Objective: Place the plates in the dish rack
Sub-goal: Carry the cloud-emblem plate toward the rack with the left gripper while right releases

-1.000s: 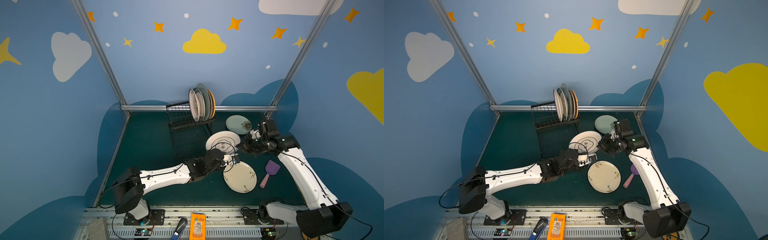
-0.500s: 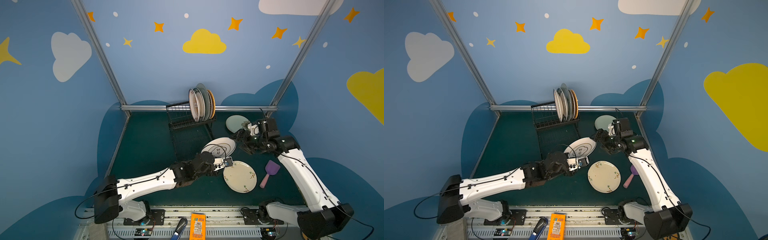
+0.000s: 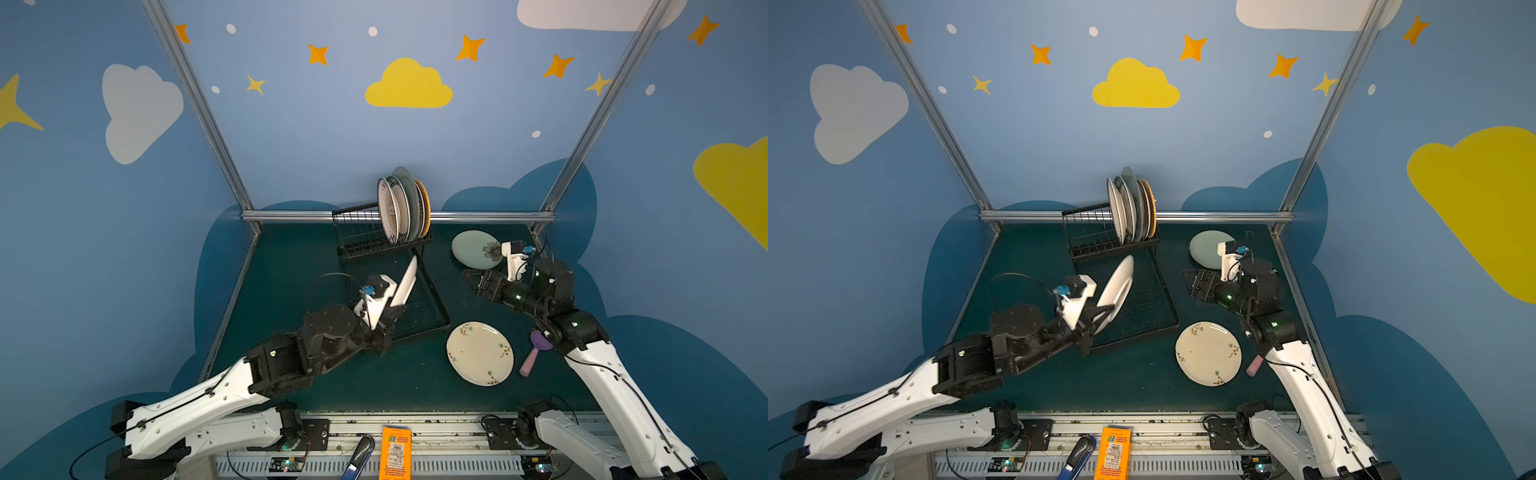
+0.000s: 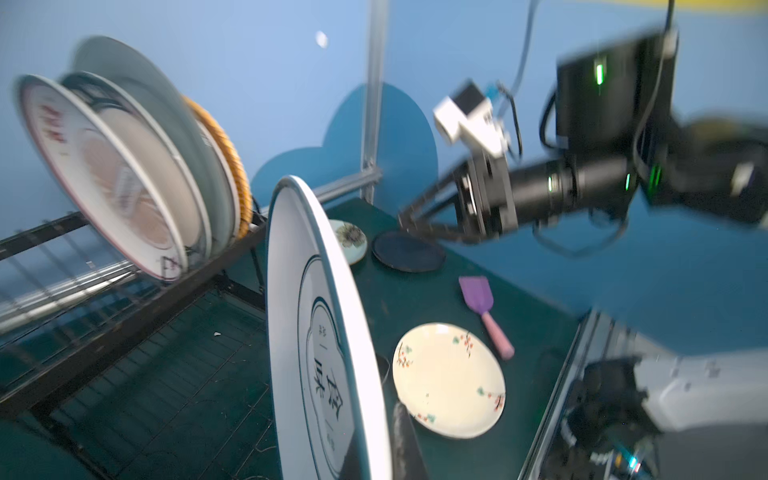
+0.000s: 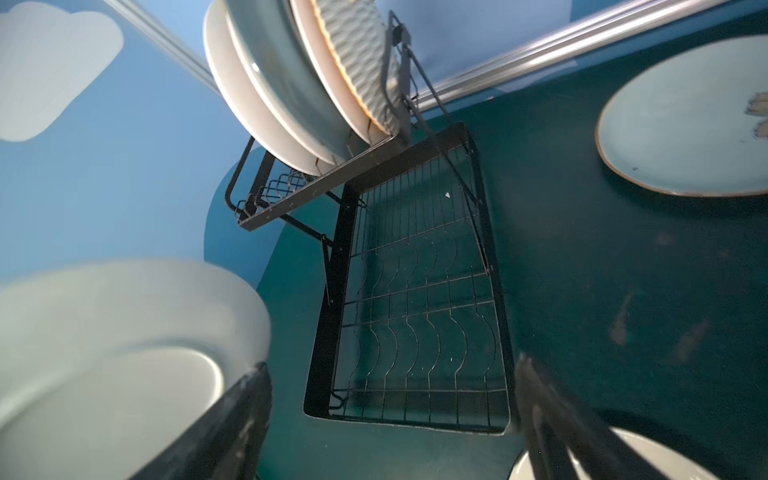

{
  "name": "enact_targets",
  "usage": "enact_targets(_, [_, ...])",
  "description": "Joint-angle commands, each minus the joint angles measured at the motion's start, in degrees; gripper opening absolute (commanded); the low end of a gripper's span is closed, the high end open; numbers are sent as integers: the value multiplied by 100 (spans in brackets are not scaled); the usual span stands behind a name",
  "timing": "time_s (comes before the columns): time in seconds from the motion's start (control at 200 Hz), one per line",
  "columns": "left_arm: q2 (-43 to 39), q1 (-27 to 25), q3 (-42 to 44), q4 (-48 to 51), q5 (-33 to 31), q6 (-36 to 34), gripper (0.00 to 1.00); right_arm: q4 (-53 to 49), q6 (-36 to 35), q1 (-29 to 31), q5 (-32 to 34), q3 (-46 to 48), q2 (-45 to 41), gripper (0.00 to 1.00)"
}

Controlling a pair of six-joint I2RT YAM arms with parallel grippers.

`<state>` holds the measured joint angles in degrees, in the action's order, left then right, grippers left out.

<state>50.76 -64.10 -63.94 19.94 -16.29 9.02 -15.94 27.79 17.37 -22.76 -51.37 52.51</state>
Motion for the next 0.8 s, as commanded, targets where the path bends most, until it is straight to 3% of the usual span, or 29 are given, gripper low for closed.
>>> enact_targets(0.0, [-119, 160, -455, 109, -672, 1328, 4, 1397, -301, 26, -542, 530, -250, 89])
enact_targets(0.135, [124, 536, -1037, 107, -919, 2018, 4, 2407, -101, 110, -949, 1235, -415, 90])
enact_targets(0.33, [952, 1377, -2279, 522, -710, 2558, 4, 2505, -249, 409, -1274, 1261, -657, 89])
enact_targets(0.476, [1627, 2086, -3046, 677, -20, 2776, 4, 2290, -476, 655, -855, 1536, -847, 90])
enact_targets(0.796, [2875, 2992, -4284, 1041, 511, 2867, 4, 2338, -668, 930, -339, 1695, -866, 89])
